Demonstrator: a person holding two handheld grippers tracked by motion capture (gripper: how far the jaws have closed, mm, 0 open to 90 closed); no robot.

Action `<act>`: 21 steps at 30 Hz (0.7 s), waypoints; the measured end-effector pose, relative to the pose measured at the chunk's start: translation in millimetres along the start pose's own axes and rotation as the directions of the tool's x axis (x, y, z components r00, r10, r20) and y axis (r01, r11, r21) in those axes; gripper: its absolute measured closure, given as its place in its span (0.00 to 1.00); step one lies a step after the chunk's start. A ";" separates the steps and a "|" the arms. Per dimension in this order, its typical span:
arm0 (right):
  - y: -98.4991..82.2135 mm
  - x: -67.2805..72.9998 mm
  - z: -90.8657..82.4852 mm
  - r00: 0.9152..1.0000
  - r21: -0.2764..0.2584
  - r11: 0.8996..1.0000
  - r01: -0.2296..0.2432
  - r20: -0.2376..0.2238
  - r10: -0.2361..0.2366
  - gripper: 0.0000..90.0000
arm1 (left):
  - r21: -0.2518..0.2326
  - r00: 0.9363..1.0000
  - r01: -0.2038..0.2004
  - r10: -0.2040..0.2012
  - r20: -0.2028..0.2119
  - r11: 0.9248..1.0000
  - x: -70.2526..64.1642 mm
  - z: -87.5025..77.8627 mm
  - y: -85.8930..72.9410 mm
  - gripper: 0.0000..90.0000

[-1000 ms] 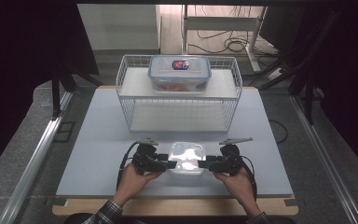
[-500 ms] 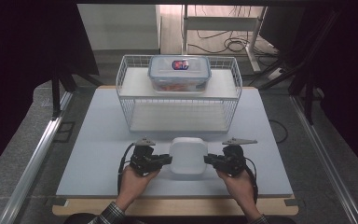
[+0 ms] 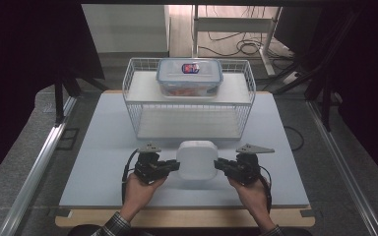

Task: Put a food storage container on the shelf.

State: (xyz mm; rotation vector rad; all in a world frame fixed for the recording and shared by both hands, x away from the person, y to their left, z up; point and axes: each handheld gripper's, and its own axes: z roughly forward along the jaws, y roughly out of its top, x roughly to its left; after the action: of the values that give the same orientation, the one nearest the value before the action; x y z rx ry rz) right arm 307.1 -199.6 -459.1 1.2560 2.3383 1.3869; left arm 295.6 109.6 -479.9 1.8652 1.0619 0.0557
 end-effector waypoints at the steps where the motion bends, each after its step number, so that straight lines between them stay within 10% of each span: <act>1: 1.4 0.9 -0.5 1.000 -0.005 1.000 0.003 -0.002 -0.003 0.86 | -0.008 1.000 0.001 -0.001 -0.002 1.000 -0.4 -1.4 1.0 0.88; 21: 46.2 15.0 -11.7 0.997 -0.091 0.993 0.080 -0.014 -0.081 0.87 | -0.079 0.997 -0.062 0.058 -0.051 0.995 -5.6 -34.0 38.4 0.88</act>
State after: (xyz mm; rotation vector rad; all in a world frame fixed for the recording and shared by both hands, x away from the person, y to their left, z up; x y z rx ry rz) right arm 318.6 -186.2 -412.3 1.1170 2.2830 1.4657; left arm 301.5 123.5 -430.6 1.8307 1.0220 0.1765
